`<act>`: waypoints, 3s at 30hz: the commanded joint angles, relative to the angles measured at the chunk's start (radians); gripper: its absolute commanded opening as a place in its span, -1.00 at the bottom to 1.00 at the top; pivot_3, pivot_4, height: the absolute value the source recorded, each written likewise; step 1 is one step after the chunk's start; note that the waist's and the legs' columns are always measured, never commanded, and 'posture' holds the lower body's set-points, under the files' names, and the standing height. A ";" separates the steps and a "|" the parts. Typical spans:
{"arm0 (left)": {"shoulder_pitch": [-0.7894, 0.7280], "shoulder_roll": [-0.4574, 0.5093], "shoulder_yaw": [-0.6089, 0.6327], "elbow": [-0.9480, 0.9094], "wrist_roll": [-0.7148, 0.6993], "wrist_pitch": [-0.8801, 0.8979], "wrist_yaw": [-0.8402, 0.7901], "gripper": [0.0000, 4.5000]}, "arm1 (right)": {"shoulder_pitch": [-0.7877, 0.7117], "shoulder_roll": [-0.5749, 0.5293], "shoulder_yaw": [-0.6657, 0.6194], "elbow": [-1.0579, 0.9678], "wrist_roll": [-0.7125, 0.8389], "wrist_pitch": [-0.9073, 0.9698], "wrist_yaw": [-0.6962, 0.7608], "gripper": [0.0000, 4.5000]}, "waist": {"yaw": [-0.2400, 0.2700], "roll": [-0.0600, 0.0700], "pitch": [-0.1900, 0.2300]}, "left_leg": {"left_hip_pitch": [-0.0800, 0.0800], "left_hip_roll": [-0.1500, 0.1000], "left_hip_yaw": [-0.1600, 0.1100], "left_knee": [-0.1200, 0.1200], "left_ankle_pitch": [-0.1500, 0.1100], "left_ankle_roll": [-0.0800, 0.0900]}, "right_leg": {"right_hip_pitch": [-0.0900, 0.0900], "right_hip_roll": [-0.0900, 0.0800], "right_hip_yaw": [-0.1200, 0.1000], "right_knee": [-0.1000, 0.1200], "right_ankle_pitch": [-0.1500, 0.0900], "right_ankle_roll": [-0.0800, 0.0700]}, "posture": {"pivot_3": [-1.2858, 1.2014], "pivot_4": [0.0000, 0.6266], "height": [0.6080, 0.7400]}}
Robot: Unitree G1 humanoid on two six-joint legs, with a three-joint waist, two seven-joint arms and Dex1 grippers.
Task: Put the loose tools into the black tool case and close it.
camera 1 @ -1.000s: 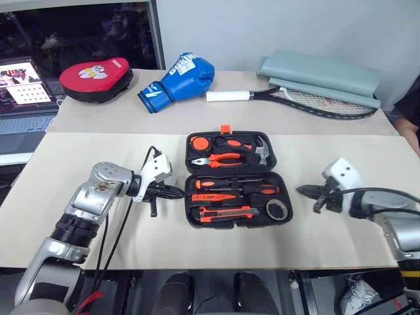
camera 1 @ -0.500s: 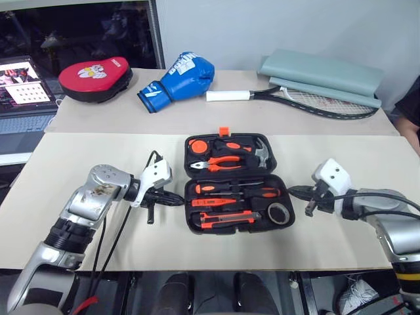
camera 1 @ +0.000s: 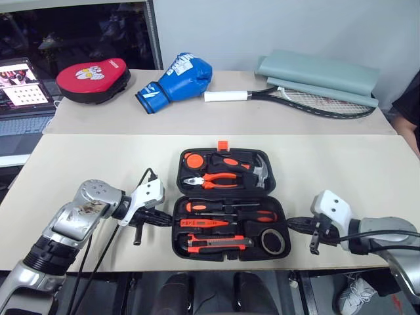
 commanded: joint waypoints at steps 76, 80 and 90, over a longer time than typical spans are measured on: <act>-0.472 -0.292 0.068 0.328 -0.247 0.698 0.335 -1.00 | -0.699 0.235 -0.052 0.347 0.333 0.667 -0.256 -0.99 | 0.005 0.001 -0.001 | -0.002 -0.005 -0.001 -0.001 0.001 -0.002 | -0.002 -0.003 0.000 0.001 0.001 0.001 | 0.03 -0.52 0.95; -0.450 -0.339 0.140 0.297 -0.235 0.556 0.363 -1.00 | -0.696 0.265 -0.085 0.315 0.298 0.545 -0.290 -0.99 | 0.007 0.001 -0.001 | -0.002 -0.005 -0.002 -0.001 0.001 -0.002 | -0.002 -0.003 0.000 0.001 0.001 0.001 | 0.03 -0.52 0.95; -0.430 -0.460 0.174 0.348 -0.147 0.180 0.416 -1.00 | -0.636 0.303 -0.055 0.316 0.147 0.246 -0.309 -0.99 | 0.007 0.000 -0.001 | -0.006 -0.005 -0.001 -0.003 0.002 -0.003 | -0.006 -0.003 0.000 0.002 0.001 0.001 | 0.03 -0.52 0.95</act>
